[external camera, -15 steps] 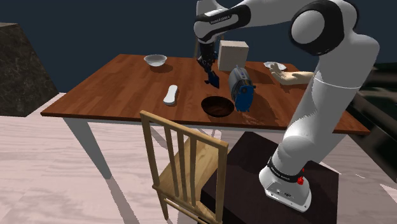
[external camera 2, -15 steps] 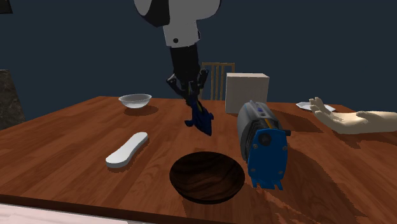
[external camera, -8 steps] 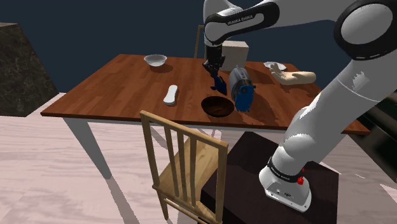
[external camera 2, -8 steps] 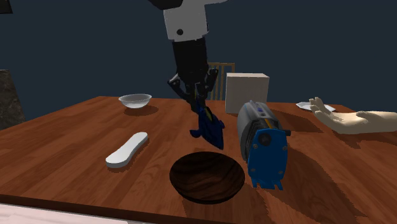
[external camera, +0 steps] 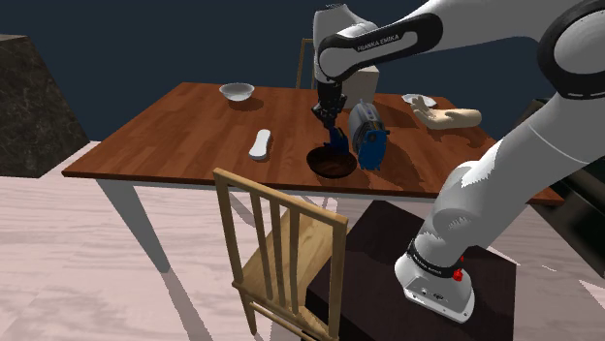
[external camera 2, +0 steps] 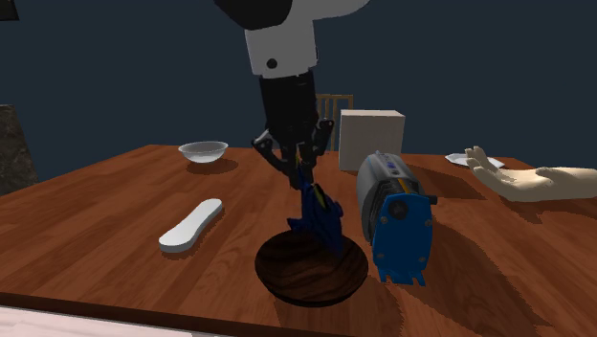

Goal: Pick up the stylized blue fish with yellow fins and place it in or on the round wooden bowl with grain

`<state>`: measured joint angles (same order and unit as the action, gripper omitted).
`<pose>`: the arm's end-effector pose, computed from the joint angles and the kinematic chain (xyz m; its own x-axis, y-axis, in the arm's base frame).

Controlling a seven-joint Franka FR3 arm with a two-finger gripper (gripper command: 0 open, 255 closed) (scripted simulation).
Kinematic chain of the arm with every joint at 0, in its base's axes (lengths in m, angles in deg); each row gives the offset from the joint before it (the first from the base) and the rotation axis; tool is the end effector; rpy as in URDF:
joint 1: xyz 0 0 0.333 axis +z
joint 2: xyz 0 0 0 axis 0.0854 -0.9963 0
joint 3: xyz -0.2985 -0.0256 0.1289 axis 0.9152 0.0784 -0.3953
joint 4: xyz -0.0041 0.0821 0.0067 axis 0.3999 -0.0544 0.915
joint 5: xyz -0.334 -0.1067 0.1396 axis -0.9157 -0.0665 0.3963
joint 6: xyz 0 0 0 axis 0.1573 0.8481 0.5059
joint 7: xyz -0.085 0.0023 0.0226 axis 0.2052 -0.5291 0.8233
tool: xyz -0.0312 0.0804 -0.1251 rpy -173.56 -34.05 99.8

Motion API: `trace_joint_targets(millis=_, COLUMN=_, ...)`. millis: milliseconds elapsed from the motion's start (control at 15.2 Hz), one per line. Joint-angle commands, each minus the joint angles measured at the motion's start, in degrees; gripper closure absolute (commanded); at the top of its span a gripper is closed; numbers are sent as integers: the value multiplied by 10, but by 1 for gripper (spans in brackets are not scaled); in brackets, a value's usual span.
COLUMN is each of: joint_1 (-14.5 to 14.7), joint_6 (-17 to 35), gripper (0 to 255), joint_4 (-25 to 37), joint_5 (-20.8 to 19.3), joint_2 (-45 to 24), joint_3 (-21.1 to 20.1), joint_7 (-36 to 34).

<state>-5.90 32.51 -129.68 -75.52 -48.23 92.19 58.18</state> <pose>0.4300 -0.0911 0.4576 0.9575 -0.2845 0.0480 -0.2884 -0.9401 0.1819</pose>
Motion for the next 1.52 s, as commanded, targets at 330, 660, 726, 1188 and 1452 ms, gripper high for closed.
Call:
trace_joint_targets(millis=330, joint_1=-2, joint_6=55, gripper=255, joint_4=-42, joint_5=-6, joint_2=-14, joint_3=3, joint_7=-10)
trace_joint_targets(millis=660, joint_1=-4, joint_6=102, gripper=255, joint_4=-71, joint_5=-11, joint_2=-31, joint_3=6, joint_7=-18)
trace_joint_targets(millis=726, joint_1=-4, joint_6=102, gripper=255, joint_4=-71, joint_5=-11, joint_2=-31, joint_3=6, joint_7=-18)
trace_joint_targets(millis=1188, joint_1=-4, joint_6=102, gripper=255, joint_4=-71, joint_5=-11, joint_2=-31, joint_3=6, joint_7=-18)
trace_joint_targets(millis=1452, joint_1=-4, joint_6=102, gripper=0, joint_4=-71, joint_5=-11, joint_2=-31, joint_3=6, joint_7=-18)
